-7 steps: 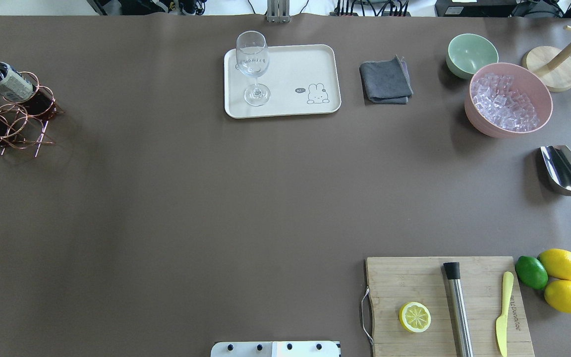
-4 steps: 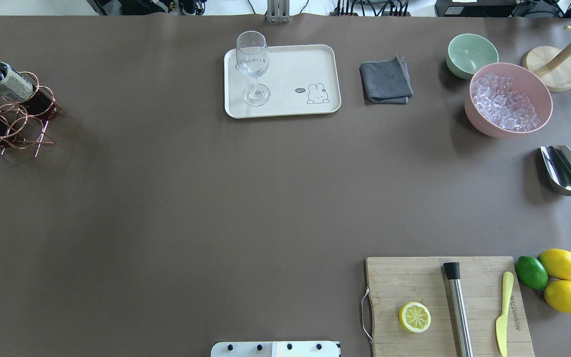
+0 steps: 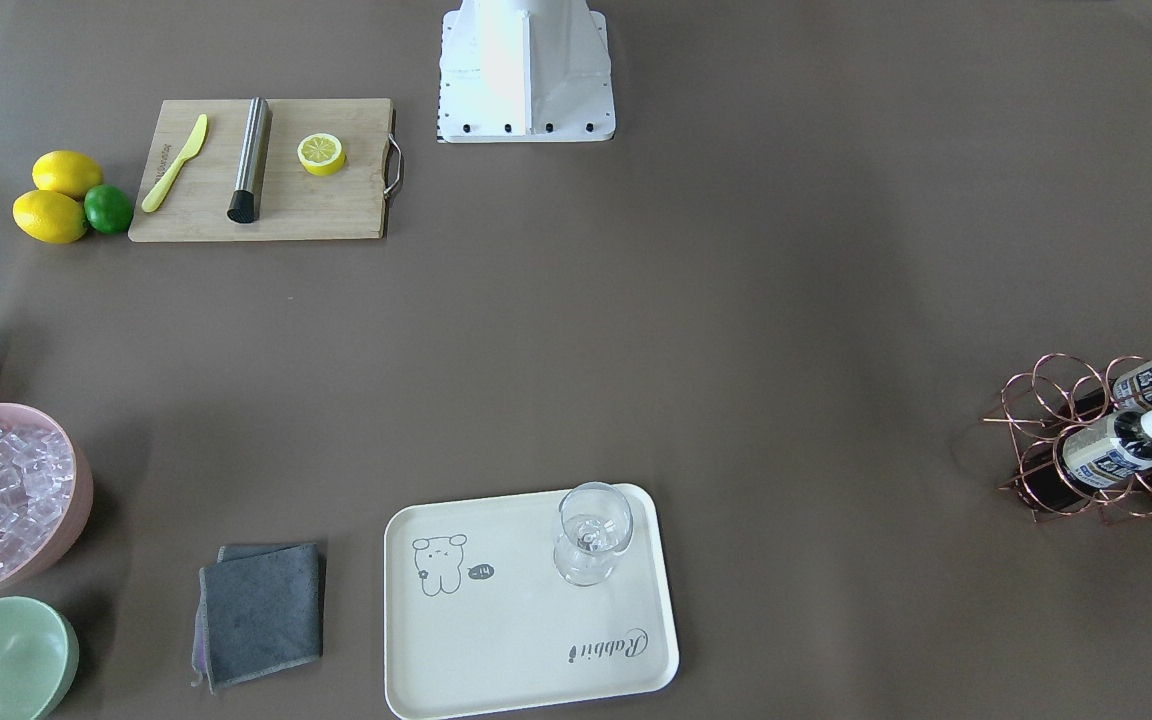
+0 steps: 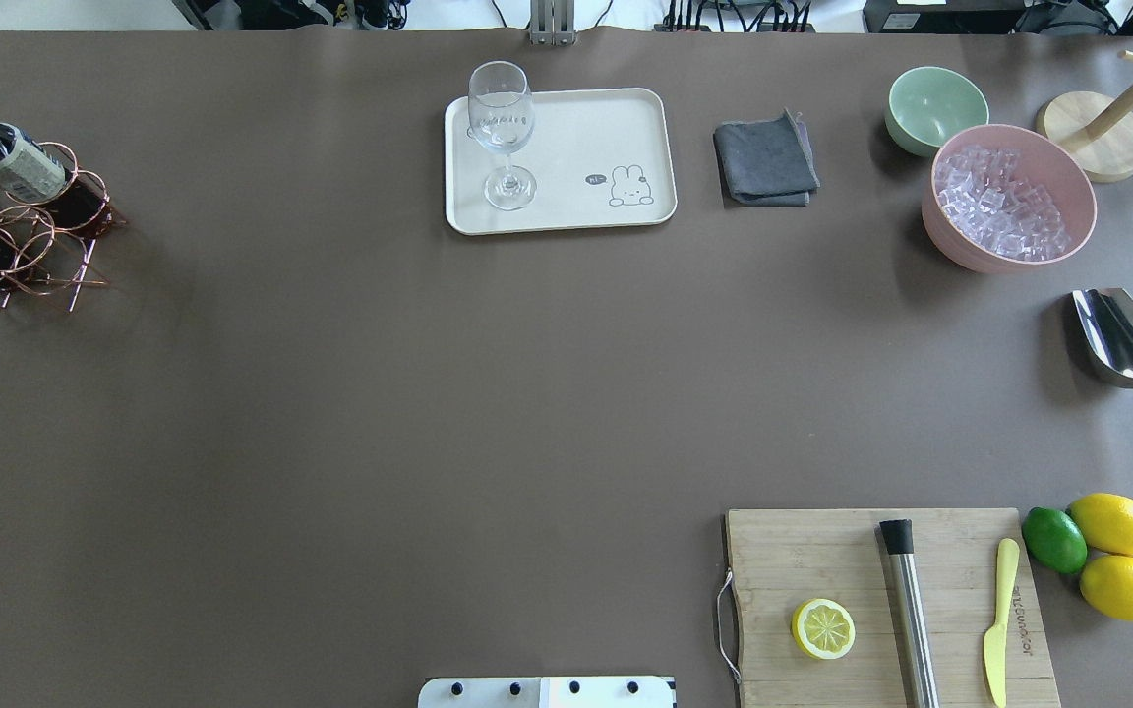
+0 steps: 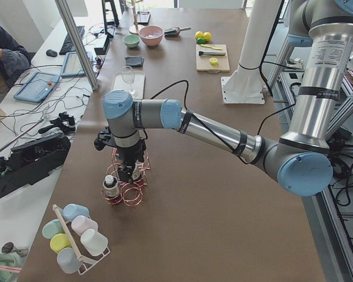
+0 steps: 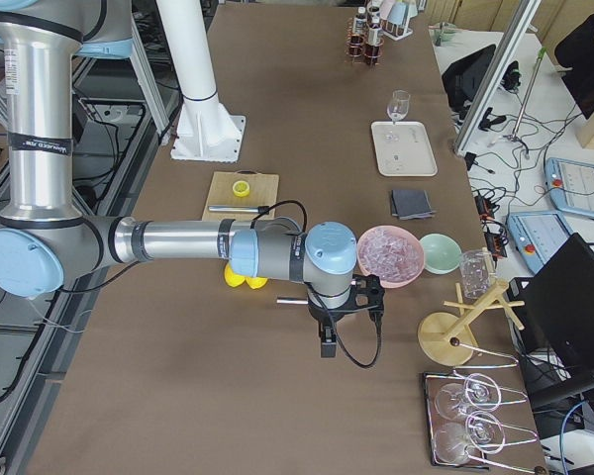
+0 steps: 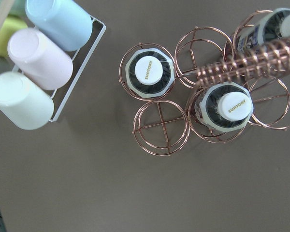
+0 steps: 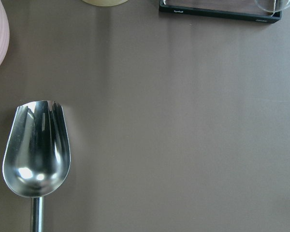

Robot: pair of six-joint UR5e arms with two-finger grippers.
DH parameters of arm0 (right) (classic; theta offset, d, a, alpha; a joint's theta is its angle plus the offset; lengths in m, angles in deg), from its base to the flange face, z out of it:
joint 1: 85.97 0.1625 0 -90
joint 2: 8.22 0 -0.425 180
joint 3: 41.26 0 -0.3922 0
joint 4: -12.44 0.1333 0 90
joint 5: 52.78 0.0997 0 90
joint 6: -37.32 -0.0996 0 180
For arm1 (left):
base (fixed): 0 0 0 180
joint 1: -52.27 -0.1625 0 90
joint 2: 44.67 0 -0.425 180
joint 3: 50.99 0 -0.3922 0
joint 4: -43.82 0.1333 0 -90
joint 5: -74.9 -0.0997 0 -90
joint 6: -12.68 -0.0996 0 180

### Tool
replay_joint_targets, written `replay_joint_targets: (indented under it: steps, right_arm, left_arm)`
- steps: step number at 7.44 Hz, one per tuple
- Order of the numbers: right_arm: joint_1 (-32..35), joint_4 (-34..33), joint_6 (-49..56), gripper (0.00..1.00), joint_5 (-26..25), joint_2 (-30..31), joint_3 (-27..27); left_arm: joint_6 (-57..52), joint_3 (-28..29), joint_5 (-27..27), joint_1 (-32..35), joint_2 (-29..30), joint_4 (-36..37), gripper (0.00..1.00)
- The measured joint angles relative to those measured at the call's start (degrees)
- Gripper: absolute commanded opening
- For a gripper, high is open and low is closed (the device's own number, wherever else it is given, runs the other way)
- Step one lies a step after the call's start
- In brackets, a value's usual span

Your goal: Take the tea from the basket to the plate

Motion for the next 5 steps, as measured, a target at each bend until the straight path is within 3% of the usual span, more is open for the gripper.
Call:
replay_joint_targets:
  steps: [3,5]
  right_arm:
    - [0.0,-0.1,-0.2,1.00,0.2,-0.3,1.0]
    - [0.0,-0.5,-0.2,1.00,1.6,-0.2,1.3]
  left_arm:
    - [-21.4,-2.7,-5.6,0.1,0.4,-2.2,0.97]
    - [-35.6,-2.6,-4.5,-0.2,0.1,-4.6,0.96]
